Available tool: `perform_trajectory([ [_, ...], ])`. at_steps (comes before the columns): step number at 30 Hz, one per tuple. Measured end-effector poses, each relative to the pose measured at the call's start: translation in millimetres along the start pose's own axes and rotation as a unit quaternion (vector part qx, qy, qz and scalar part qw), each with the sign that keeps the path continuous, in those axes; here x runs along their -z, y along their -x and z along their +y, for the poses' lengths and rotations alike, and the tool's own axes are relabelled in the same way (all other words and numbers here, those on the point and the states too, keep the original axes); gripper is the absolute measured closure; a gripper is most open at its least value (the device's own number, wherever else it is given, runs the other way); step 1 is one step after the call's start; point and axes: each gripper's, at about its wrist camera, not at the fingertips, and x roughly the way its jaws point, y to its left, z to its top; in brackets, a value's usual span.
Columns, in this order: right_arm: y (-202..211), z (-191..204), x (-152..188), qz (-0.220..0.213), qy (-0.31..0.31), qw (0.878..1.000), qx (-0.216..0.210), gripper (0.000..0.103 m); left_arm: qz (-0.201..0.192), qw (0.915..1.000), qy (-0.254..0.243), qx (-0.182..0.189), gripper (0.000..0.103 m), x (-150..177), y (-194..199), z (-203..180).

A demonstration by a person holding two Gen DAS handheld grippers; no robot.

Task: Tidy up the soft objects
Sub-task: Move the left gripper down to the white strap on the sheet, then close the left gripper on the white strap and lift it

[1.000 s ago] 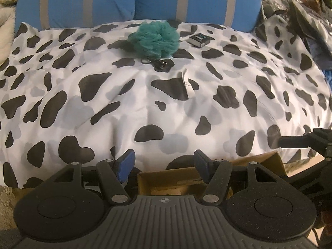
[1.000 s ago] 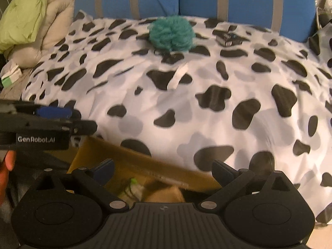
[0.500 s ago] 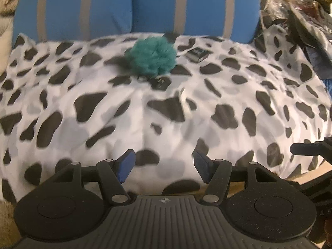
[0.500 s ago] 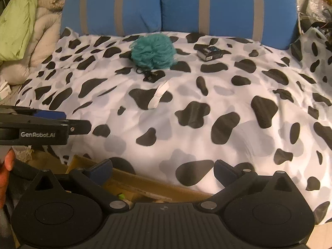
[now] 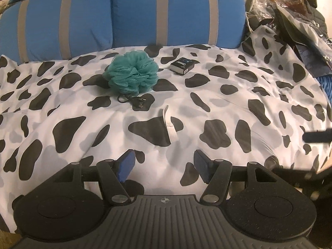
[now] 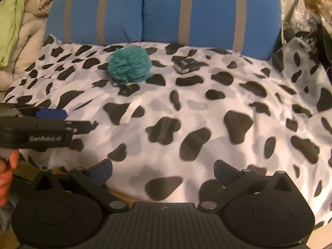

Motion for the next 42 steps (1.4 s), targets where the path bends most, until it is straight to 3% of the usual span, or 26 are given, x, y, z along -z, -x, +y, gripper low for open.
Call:
perform_trajectory([
  [9,-16,-21,-30,-0.024,0.007,0.999,0.042,0.0,-0.002,0.9998,-0.021,-0.002,0.042,-11,-18,-1],
  [16,-26,-27,-45,-0.041,0.007,0.999,0.029,0.0,0.002,0.9999,-0.015,0.002,0.042,-22,-32,-2],
  [20,-26,-25,-51,-0.069,0.03,0.996,0.047,0.0,0.012,0.9995,0.004,0.029,0.042,-29,-44,2],
  [26,-34,-28,-58,-0.046,0.03,0.997,0.045,0.0,0.027,0.9987,0.016,0.041,0.043,-35,-72,6],
  [29,-37,-32,-58,-0.032,0.025,0.999,0.021,0.0,0.04,0.9981,0.02,0.041,0.048,-36,-87,8],
  [32,-38,-35,-59,-0.023,0.023,0.999,0.004,0.0,0.06,0.9968,0.025,0.047,0.06,-35,-103,10],
  [42,-40,-51,-66,-0.025,0.012,1.0,0.012,0.0,0.07,0.9949,0.02,0.07,0.077,-39,-131,11],
])
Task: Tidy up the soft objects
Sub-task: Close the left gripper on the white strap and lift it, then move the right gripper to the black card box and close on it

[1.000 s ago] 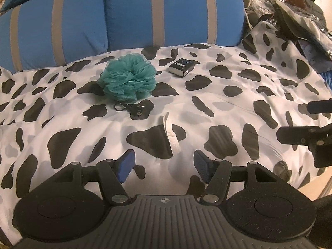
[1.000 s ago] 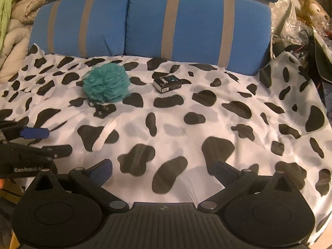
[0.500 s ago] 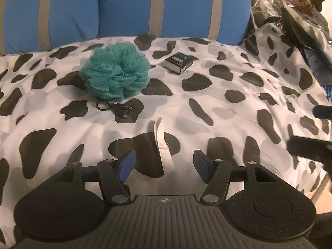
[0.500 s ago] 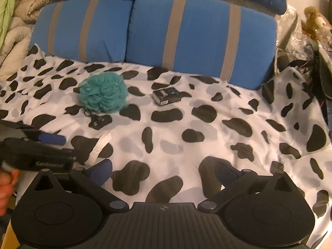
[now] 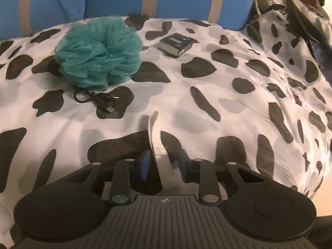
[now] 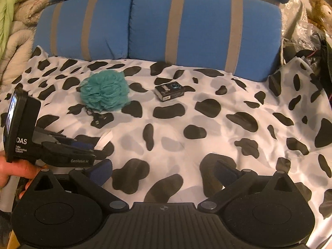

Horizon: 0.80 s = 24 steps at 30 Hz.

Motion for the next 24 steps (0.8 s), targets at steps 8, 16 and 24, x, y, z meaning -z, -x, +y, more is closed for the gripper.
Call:
perform_trajectory([
  [8,-5,-14,-7,-0.004,-0.028,1.0,0.01,0.0,0.01,0.9997,0.023,0.003,0.092,-6,-4,7],
  [16,-13,-11,-13,-0.005,-0.036,0.999,0.005,0.0,-0.02,0.9998,-0.001,-0.008,0.1,-9,16,2],
  [24,-30,-2,-24,-0.01,-0.032,0.999,-0.006,0.0,-0.034,0.9988,-0.002,-0.034,0.1,-16,49,4],
])
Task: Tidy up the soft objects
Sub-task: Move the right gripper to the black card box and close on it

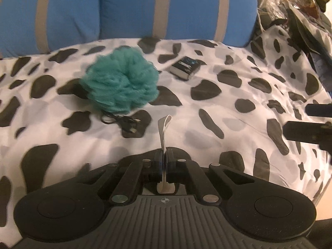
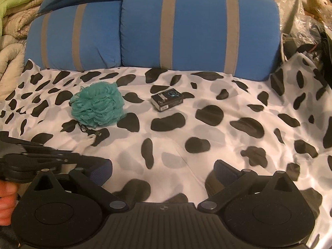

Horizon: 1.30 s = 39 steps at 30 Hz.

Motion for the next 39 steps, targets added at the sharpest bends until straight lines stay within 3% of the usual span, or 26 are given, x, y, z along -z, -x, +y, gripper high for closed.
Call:
perform_trajectory([
  [10,-28,10,-16,-0.025,0.019,1.0,-0.001,0.0,-0.012,0.9995,0.019,-0.021,0.1,-5,40,10],
  [25,-99,17,-37,-0.046,0.045,0.998,0.026,0.0,0.023,0.9989,-0.039,0.012,0.1,2,50,-2],
  [39,-178,-8,-57,-0.036,0.043,0.996,0.064,0.005,0.017,0.9988,-0.041,0.019,0.1,-11,64,7],
])
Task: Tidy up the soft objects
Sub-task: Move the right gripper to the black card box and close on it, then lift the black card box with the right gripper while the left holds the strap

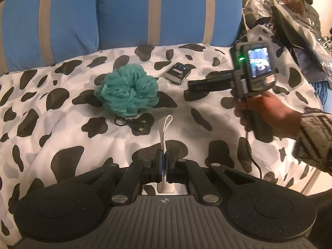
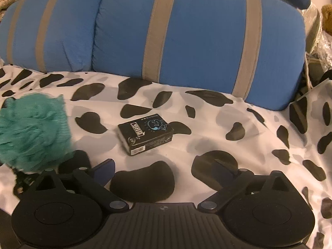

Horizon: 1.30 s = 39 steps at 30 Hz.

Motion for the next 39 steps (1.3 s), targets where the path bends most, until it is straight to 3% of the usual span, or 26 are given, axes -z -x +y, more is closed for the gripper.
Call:
perform_trajectory([
  [17,-77,-6,-23,0.011,-0.004,1.0,-0.002,0.005,0.011,0.9999,-0.005,0.006,0.1,-5,-3,1],
  [27,-102,8,-32,-0.005,0.034,0.999,-0.008,0.005,0.016,0.9997,-0.006,0.015,0.1,-5,-2,1],
  [30,-103,11,-33,-0.013,0.049,0.999,-0.004,0.017,0.016,0.9998,-0.002,0.013,0.1,-6,-2,3],
  [31,-102,11,-33,-0.014,0.052,0.999,-0.007,0.027,0.016,0.9998,-0.003,0.013,0.1,-6,-2,4],
  [39,-80,17,-30,-0.023,0.088,0.996,0.017,0.03,0.02,0.9998,-0.004,0.003,0.1,-6,-7,1],
])
